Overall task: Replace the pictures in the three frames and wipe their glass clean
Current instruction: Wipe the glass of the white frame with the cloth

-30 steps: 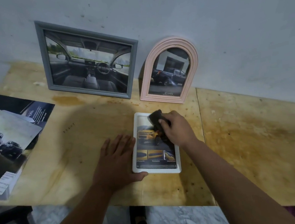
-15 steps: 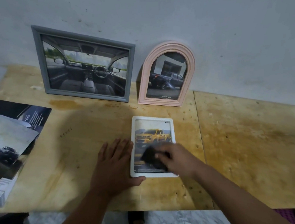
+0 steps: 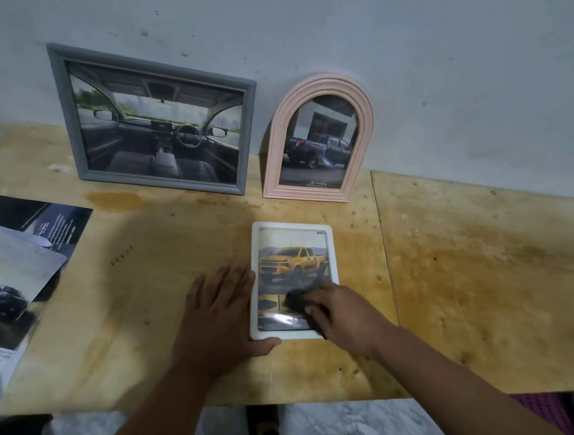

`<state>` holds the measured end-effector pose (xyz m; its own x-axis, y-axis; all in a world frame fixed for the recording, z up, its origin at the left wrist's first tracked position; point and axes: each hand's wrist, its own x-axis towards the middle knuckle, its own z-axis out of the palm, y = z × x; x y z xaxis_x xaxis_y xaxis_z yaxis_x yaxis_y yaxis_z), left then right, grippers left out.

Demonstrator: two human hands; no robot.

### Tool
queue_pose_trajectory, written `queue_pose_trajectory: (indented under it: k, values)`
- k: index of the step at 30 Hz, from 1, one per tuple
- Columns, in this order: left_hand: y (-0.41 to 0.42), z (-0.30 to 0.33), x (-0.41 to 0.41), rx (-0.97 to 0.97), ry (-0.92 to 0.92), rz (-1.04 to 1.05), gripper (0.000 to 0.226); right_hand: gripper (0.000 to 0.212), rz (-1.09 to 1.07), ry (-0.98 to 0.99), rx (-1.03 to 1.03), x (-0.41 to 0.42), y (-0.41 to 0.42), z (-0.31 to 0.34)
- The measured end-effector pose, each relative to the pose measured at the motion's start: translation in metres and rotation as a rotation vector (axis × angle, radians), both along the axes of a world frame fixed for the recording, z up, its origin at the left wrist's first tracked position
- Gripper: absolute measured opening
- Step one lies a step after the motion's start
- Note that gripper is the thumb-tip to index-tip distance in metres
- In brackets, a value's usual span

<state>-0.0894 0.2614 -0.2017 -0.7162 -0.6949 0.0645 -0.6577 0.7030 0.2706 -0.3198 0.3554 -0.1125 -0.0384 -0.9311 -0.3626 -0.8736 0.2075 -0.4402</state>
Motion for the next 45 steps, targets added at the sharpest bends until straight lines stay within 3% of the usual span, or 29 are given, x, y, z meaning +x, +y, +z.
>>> queue_pose_trajectory:
  k: [3, 6, 10, 13, 17, 21, 24, 27, 30, 34, 39, 42, 45]
  values:
    - [-0.001, 0.003, 0.000, 0.013, -0.012, -0.002, 0.120, 0.023, 0.064, -0.099, 0.199, -0.010, -0.009, 0.017]
    - [0.000, 0.004, 0.000, 0.017, -0.001, -0.002, 0.119, 0.025, -0.158, -0.129, 0.126, -0.038, -0.045, 0.023]
    - [0.001, 0.005, 0.001, 0.027, -0.020, 0.003, 0.119, 0.030, -0.281, 0.208, -0.086, -0.050, -0.074, -0.005]
    - [0.001, 0.005, 0.001, 0.037, -0.036, 0.007, 0.120, 0.030, -0.271, 0.264, -0.076, -0.029, -0.060, -0.019]
    - [0.002, 0.003, 0.002, 0.022, -0.019, 0.009, 0.119, 0.026, -0.156, 0.185, -0.057, -0.002, -0.012, -0.012]
    - [0.001, 0.003, 0.002, 0.005, 0.000, 0.010, 0.119, 0.024, 0.021, 0.050, 0.144, 0.004, 0.012, 0.003]
    - [0.001, 0.004, 0.001, 0.008, -0.001, 0.012, 0.119, 0.025, -0.105, -0.028, 0.123, -0.019, -0.022, 0.014]
    - [0.000, 0.006, 0.000, 0.019, -0.017, 0.011, 0.120, 0.030, -0.269, 0.205, -0.085, -0.047, -0.061, 0.004]
    - [0.001, 0.006, 0.000, 0.027, -0.028, 0.014, 0.120, 0.033, -0.280, 0.344, -0.066, -0.043, -0.065, -0.013]
    - [0.000, 0.005, 0.001, 0.016, -0.025, 0.009, 0.120, 0.029, -0.193, 0.216, -0.062, -0.010, -0.021, -0.017]
    - [0.002, 0.005, 0.001, 0.008, -0.010, 0.005, 0.119, 0.031, 0.091, -0.007, 0.106, 0.004, 0.012, 0.005]
    - [0.002, 0.007, 0.001, 0.030, -0.005, 0.009, 0.119, 0.030, -0.066, -0.030, -0.008, -0.020, -0.030, 0.013]
    - [0.001, 0.007, 0.001, 0.045, -0.013, 0.007, 0.119, 0.030, -0.232, 0.174, -0.158, -0.030, -0.069, -0.005]
